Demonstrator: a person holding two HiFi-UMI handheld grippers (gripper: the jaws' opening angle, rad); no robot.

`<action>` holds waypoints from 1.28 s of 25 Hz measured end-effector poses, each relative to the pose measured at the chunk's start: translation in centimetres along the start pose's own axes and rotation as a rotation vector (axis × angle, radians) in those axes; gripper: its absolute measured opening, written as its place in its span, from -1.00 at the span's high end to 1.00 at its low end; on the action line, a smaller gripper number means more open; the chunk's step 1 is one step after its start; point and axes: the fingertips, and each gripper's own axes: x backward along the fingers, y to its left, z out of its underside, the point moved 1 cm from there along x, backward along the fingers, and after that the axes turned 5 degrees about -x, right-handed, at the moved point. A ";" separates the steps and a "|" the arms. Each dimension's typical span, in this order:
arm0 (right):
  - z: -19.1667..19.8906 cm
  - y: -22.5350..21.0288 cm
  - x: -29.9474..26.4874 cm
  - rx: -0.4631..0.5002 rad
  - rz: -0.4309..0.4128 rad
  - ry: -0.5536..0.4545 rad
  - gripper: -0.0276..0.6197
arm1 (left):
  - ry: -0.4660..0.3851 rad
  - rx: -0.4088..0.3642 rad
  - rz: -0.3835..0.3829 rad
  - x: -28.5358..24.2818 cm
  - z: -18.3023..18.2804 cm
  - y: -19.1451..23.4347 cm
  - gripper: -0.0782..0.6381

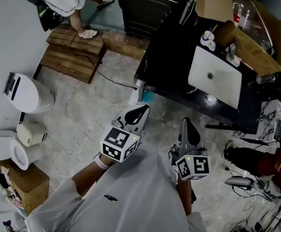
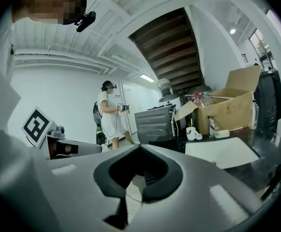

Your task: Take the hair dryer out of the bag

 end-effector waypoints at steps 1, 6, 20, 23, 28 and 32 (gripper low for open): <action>-0.4 -0.4 -0.9 0.003 0.006 -0.002 0.88 | -0.002 0.000 0.010 -0.9 -0.6 0.5 0.75; -1.4 -2.3 -4.7 -0.006 0.048 0.016 0.88 | -0.016 0.021 0.036 -4.0 -1.9 3.0 0.75; 0.4 -0.5 -11.4 0.196 -0.072 0.208 0.88 | -0.001 0.065 -0.014 -6.1 -0.9 6.5 0.75; 1.3 -0.7 -11.9 0.227 -0.109 0.248 0.88 | 0.020 0.060 -0.018 -6.7 -0.5 6.8 0.75; 2.4 -1.8 -12.4 0.359 -0.165 0.309 0.88 | 0.056 0.059 -0.001 -8.0 0.4 6.0 0.75; 3.4 -3.0 -13.7 0.394 -0.199 0.360 0.87 | 0.088 0.073 0.008 -9.5 1.3 5.6 0.75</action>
